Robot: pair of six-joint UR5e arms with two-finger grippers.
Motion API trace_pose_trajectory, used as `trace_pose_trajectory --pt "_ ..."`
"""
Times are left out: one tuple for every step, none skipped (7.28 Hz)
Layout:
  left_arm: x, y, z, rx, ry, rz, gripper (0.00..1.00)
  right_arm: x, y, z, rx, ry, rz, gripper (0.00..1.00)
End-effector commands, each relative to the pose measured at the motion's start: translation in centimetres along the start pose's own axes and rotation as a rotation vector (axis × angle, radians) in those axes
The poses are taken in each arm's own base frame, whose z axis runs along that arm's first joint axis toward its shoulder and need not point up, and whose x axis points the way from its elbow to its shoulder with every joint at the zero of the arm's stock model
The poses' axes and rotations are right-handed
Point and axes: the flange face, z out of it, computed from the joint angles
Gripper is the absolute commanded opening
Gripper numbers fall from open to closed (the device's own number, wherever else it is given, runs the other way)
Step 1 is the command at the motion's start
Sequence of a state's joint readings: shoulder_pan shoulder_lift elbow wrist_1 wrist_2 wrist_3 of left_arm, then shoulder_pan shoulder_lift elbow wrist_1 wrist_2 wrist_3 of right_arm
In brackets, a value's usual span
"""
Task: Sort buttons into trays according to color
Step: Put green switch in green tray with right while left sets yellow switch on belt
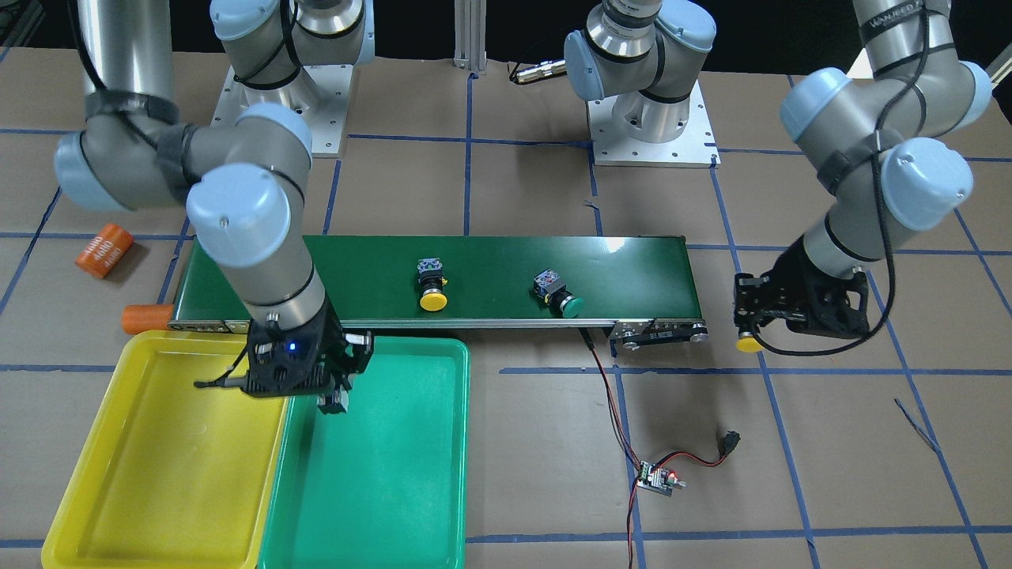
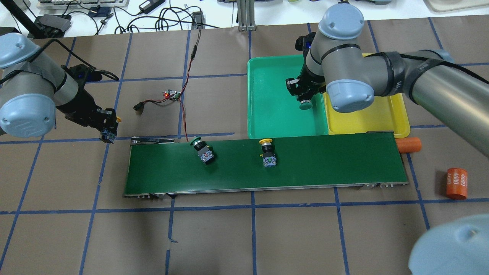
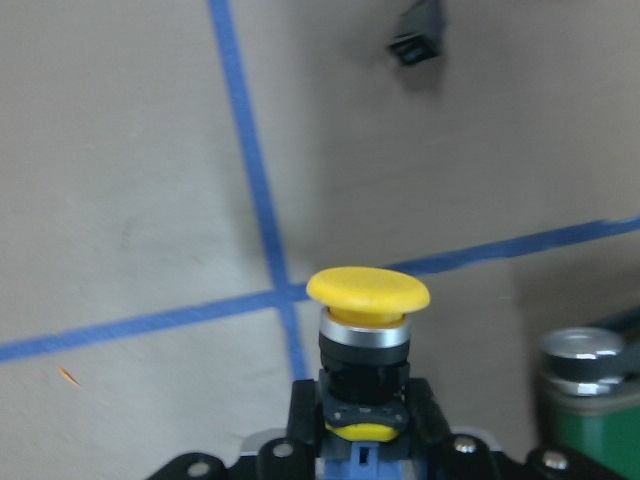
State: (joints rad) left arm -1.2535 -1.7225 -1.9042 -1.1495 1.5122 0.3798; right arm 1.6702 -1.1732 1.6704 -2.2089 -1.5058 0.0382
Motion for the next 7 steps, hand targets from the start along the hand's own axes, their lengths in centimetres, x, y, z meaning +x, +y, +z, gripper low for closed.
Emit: trace_pose_trajectory --pt "5.7 2.5 -0.2 -0.028 0.009 -0.058 0.00 -0.2 -1.6 0.6 -0.067 -0.008 0.003 0.89" --pt "6.6 4.3 1.0 -0.052 0.020 -0.052 0.00 -0.2 -1.5 0.5 -0.074 -0.006 0.003 0.96" --pt "7.0 5.9 2.1 -0.073 0.024 -0.055 0.00 -0.1 -1.3 -0.7 -0.058 -0.006 0.005 1.00" --pt "7.2 7.0 2.8 -0.084 0.025 -0.057 0.00 -0.3 0.2 -3.2 -0.096 -0.002 0.006 1.00" --pt "7.2 6.9 3.0 -0.086 0.024 -0.057 0.07 0.5 2.1 -5.4 -0.121 0.009 0.017 1.00" --pt "7.0 6.8 3.1 -0.088 0.026 -0.062 0.92 0.7 4.7 -7.5 -0.150 0.019 0.021 1.00" --pt "7.0 6.7 3.1 -0.090 0.025 -0.061 1.00 1.4 8.2 -7.9 -0.180 0.083 0.008 1.00"
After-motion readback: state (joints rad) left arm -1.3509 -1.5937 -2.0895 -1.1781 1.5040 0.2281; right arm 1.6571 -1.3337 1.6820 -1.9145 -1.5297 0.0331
